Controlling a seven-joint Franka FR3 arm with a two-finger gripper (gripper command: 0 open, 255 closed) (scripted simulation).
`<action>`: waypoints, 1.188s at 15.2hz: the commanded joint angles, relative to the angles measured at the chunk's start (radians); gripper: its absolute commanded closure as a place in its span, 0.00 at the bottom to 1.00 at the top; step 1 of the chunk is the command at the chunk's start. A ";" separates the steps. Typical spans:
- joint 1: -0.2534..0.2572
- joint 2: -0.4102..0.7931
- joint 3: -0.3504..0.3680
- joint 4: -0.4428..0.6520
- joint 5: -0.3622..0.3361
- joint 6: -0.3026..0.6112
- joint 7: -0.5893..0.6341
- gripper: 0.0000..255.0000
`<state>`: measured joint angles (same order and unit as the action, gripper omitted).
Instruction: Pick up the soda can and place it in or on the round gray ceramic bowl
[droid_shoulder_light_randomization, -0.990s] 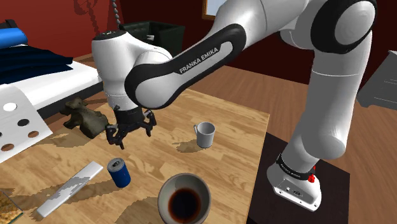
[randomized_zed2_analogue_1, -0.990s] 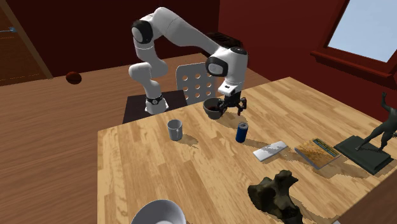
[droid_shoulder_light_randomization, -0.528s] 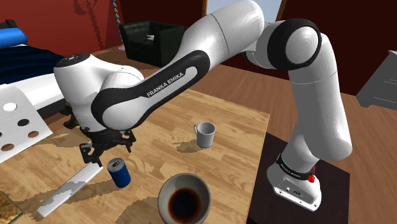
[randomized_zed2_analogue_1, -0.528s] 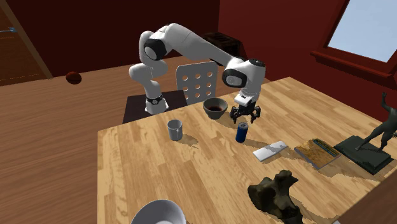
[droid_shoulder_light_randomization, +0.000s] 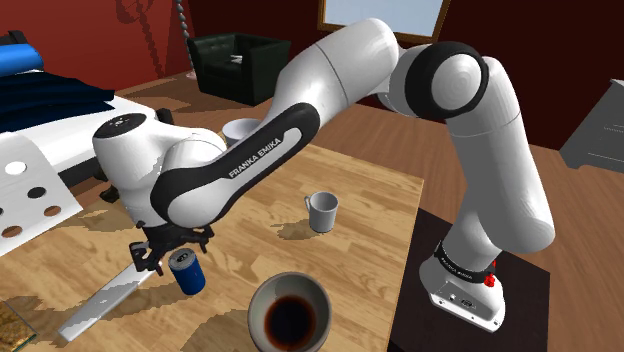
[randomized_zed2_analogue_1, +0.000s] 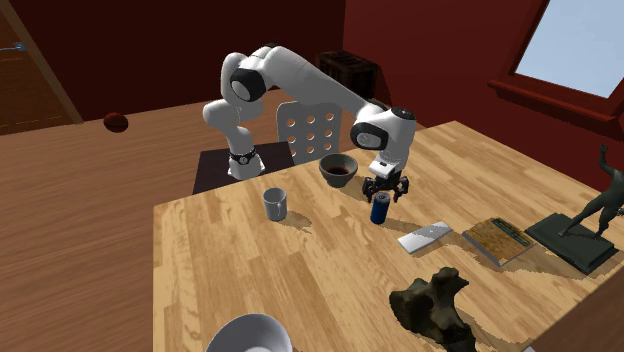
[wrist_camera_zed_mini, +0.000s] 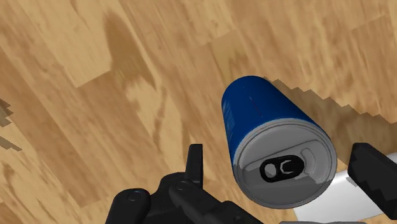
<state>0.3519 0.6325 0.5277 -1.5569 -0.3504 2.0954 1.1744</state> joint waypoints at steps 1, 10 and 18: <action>0.002 0.006 -0.002 0.002 -0.003 0.005 0.002 0.00; 0.002 0.006 -0.002 0.002 -0.003 0.004 0.002 1.00; 0.001 0.000 0.000 0.006 0.001 -0.005 0.000 1.00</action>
<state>0.3539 0.6361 0.5268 -1.5519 -0.3517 2.0946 1.1749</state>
